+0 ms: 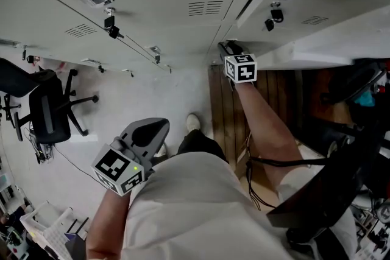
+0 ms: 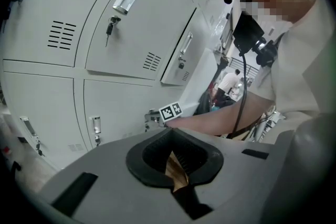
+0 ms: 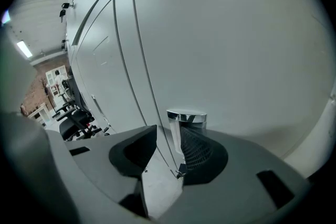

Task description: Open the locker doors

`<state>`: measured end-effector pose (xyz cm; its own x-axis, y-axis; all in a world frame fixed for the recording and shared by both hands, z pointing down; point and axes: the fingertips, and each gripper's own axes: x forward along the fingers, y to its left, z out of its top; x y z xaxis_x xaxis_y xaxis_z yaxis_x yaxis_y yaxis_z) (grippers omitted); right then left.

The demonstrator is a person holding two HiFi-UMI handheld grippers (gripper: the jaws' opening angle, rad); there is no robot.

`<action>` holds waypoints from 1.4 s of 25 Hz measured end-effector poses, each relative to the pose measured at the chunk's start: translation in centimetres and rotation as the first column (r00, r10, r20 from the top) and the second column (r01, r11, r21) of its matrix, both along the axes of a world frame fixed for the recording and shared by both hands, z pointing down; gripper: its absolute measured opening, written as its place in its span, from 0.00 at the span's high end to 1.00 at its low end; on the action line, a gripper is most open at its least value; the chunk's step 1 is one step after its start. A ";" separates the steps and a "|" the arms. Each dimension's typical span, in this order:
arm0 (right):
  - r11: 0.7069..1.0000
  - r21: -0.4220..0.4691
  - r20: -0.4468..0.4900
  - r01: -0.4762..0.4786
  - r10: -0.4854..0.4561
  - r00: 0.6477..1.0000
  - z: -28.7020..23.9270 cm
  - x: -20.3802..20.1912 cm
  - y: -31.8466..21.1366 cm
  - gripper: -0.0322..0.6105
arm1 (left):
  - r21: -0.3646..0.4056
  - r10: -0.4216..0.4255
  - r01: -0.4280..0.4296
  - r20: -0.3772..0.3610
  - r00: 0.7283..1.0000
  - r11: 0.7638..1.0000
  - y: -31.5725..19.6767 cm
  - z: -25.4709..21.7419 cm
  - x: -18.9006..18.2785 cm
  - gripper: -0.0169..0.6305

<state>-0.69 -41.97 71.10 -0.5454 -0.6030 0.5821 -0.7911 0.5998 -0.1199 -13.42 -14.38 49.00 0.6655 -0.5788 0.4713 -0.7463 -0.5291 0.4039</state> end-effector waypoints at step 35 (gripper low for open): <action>0.986 -0.046 0.016 -0.163 0.163 0.986 0.0 6.9 10.9 0.79 | 0.028 0.159 -0.159 0.002 0.987 0.987 1.6 -1.3 4.5 0.96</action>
<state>6.23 -31.10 71.08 -0.4536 -0.6588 0.6002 -0.8751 0.4568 -0.1599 -8.93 -12.82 47.65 0.7505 -0.4782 0.4562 -0.6514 -0.6521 0.3879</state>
